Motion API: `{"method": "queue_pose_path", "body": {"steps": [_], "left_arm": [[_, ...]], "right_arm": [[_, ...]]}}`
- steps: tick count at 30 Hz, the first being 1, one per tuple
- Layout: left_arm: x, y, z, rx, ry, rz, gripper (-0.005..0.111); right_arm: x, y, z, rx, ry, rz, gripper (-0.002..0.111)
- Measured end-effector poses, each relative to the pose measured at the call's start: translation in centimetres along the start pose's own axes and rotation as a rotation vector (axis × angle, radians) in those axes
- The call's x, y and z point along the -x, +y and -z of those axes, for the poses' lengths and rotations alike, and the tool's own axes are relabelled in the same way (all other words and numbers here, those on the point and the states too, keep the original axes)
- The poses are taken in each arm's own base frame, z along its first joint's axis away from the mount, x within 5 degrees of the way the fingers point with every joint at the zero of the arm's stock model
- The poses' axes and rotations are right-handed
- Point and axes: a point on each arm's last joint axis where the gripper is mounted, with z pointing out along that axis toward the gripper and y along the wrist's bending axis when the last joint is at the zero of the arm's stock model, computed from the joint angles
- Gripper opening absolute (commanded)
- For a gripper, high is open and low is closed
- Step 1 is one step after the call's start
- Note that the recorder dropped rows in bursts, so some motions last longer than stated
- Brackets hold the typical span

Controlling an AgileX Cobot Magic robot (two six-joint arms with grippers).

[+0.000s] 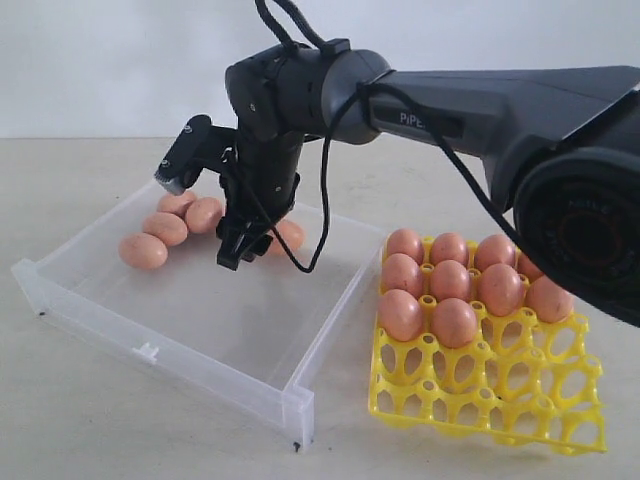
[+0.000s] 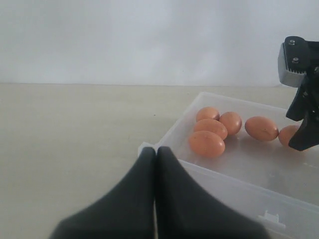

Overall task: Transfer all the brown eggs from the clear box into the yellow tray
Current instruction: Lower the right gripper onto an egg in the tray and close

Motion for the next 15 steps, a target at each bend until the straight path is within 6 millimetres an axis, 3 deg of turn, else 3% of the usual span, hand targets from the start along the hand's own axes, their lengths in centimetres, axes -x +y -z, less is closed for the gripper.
{"method": "queue_pose_path", "body": {"steps": [15], "left_arm": [[0.0,0.0,0.0,0.0,0.0,0.0,-0.004]], "right_arm": [[-1.2,-0.6,-3.5,-0.022,0.024,0.021,0.063]]}}
